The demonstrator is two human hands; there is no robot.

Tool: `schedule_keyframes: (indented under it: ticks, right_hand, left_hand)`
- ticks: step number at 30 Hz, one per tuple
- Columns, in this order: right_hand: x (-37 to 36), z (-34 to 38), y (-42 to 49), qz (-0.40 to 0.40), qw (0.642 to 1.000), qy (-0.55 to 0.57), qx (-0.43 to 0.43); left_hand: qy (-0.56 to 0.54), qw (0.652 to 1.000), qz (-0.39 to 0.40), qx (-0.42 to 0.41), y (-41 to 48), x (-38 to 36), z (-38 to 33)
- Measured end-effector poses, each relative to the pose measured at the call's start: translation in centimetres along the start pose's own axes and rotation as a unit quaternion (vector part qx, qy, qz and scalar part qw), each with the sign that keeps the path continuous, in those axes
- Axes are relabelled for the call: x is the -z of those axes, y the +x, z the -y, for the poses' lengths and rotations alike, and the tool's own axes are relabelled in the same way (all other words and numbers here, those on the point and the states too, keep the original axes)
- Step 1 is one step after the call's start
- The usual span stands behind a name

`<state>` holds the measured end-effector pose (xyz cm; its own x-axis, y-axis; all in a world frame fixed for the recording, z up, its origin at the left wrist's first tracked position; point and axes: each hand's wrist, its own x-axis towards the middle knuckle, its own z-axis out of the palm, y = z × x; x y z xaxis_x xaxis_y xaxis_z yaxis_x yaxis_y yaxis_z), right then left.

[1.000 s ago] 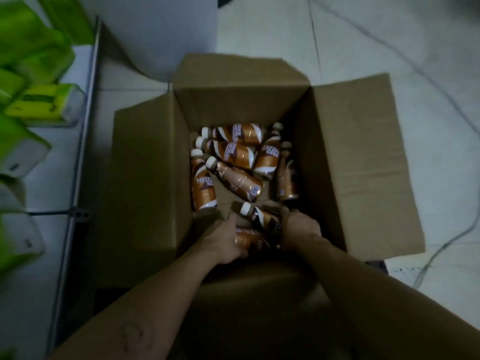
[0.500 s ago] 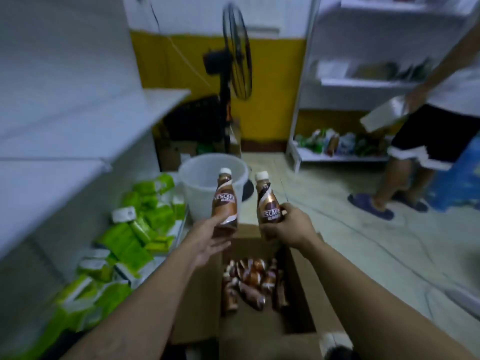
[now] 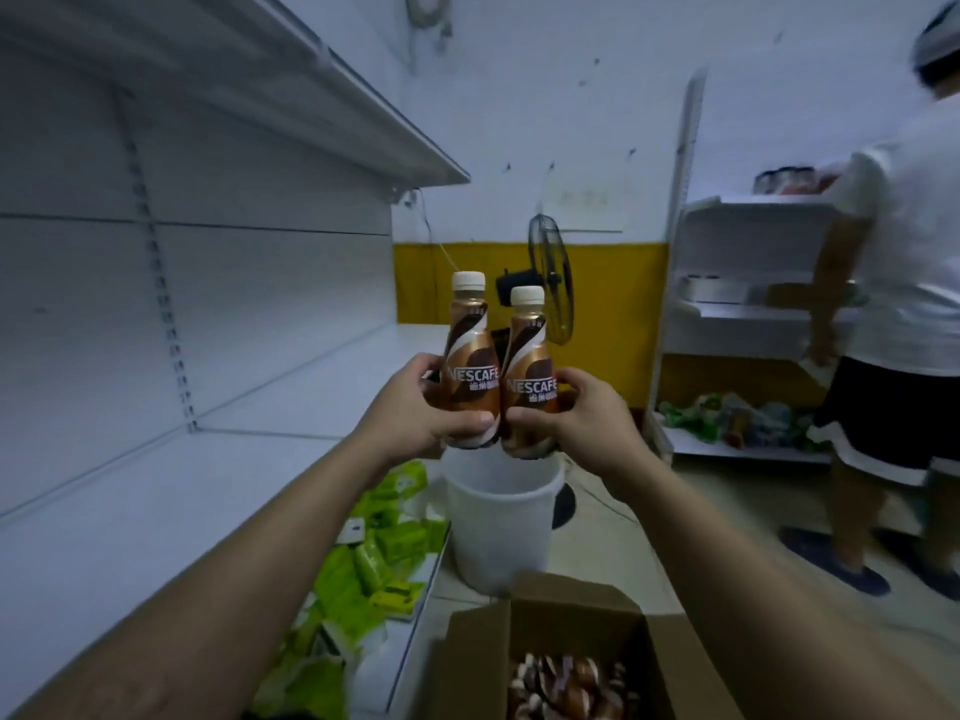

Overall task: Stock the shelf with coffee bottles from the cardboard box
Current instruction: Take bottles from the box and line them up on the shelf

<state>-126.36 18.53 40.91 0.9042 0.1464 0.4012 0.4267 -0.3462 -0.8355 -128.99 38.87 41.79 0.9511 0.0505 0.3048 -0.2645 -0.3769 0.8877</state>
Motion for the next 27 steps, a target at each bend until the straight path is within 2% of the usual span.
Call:
schedule_keyframes:
  ticks: [4,10,14,18,22,24,27]
  right_hand:
    - [-3.8,0.5,2.2,0.044,0.998,0.041,0.035]
    - [-14.3,3.0,4.2,0.188,0.973,0.109,0.081]
    - [-22.1,7.0,1.6,0.317,0.929,0.156,0.109]
    - [-28.9,11.3,-3.2,0.443,0.868,0.179,0.132]
    - [-34.6,14.4,-8.7,0.512,0.827,0.165,0.162]
    - [-36.9,15.5,-10.9,0.532,0.814,0.164,0.164]
    - [-39.5,16.8,-12.6,0.523,0.822,0.169,0.149]
  left_hand:
    - [0.124,0.989,-0.079,-0.008,-0.5,3.5,0.2]
    - [0.222,0.954,-0.197,0.052,-5.7,10.5,1.2]
    - [0.296,0.903,-0.277,0.14,-12.5,16.0,1.6]
    - [0.361,0.832,-0.356,0.227,-20.2,19.7,1.9]
    - [0.378,0.756,-0.439,0.305,-27.0,23.1,2.8]
    - [0.377,0.738,-0.455,0.326,-29.4,24.7,3.0]
    - [0.379,0.746,-0.463,0.293,-31.2,26.6,2.4]
